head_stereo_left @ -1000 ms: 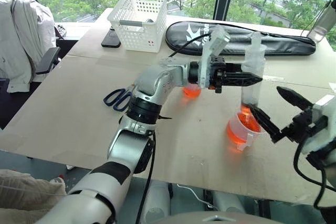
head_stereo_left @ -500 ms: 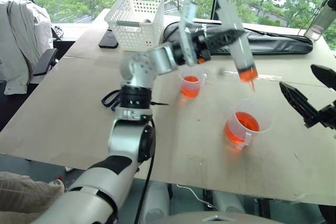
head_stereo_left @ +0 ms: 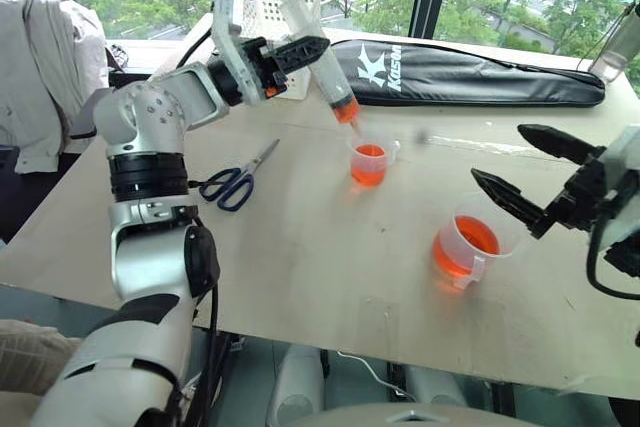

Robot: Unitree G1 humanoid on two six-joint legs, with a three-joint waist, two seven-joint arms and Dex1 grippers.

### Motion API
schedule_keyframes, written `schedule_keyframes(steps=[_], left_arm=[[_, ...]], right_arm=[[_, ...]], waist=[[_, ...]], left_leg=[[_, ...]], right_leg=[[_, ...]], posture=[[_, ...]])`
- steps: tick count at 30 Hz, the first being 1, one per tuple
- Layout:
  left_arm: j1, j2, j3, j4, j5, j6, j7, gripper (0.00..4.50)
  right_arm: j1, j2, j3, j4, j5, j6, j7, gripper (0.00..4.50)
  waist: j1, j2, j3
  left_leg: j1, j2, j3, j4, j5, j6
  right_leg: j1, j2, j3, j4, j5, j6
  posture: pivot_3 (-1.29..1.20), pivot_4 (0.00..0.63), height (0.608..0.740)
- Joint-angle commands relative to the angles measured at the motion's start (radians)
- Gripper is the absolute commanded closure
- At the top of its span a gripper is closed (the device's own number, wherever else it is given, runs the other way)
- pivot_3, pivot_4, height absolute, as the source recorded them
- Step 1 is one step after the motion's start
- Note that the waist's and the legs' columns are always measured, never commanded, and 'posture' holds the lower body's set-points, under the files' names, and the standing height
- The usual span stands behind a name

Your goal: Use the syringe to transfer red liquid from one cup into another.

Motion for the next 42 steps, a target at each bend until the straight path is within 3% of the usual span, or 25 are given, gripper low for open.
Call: schedule_keyframes(steps=[1, 9, 18, 24, 28, 42], left_arm=[[0.002, -0.024, -0.059, -0.082, 0.048, -0.104, -0.02, 2.91], [0.017, -0.038, -0.223, -0.078, 0.202, -0.305, -0.115, 2.91], [0.005, -0.051, -0.285, -0.087, 0.279, -0.407, -0.181, 2.91], [0.005, -0.053, -0.298, -0.089, 0.302, -0.432, -0.208, 2.91], [0.003, -0.056, -0.301, -0.092, 0.312, -0.439, -0.224, 2.91], [0.004, -0.056, -0.31, -0.1, 0.33, -0.444, -0.267, 2.91]], right_arm=[[-0.107, -0.005, 0.059, 0.038, -0.036, -0.001, 0.021, 0.05], [-0.518, 0.023, 0.217, 0.198, 0.016, 0.169, -0.004, 0.05], [-0.918, 0.264, 0.354, 0.386, 0.028, 0.367, -0.097, 0.05], [-1.011, 0.338, 0.416, 0.519, -0.081, 0.361, -0.038, 0.05], [-1.025, 0.368, 0.428, 0.572, -0.129, 0.335, 0.021, 1.78], [-1.024, 0.41, 0.438, 0.652, -0.254, 0.247, 0.229, 1.78]], waist=[[0.003, 0.0, 0.0], [0.0, 0.0, 0.0], [-0.006, 0.001, 0.0], [-0.006, 0.001, 0.0], [-0.006, 0.001, 0.0], [-0.013, 0.001, 0.0]], left_leg=[[0.0, 0.0, 0.0, 0.0, 0.0, 0.0], [-0.001, 0.0, 0.001, -0.001, 0.0, 0.0], [-0.003, 0.0, 0.001, -0.002, 0.0, 0.0], [-0.013, 0.0, 0.0, 0.002, 0.0, 0.0], [-0.015, 0.001, 0.0, 0.003, 0.0, 0.0], [-0.014, 0.001, 0.0, 0.003, 0.0, 0.0]], right_leg=[[0.0, 0.0, 0.0, 0.0, 0.0, 0.0], [-0.002, 0.0, 0.001, 0.0, 0.0, 0.0], [-0.004, 0.0, 0.001, 0.001, 0.0, 0.0], [-0.012, 0.0, -0.001, 0.002, 0.0, 0.0], [-0.013, 0.0, -0.001, 0.002, 0.0, 0.0], [-0.013, 0.0, -0.001, 0.002, 0.0, 0.0]], posture=[[0.0, 0.15, 0.724], [0.0, 0.15, 0.724], [0.0, 0.15, 0.724], [0.0, 0.15, 0.724], [0.0, 0.15, 0.724], [0.0, 0.15, 0.724]])
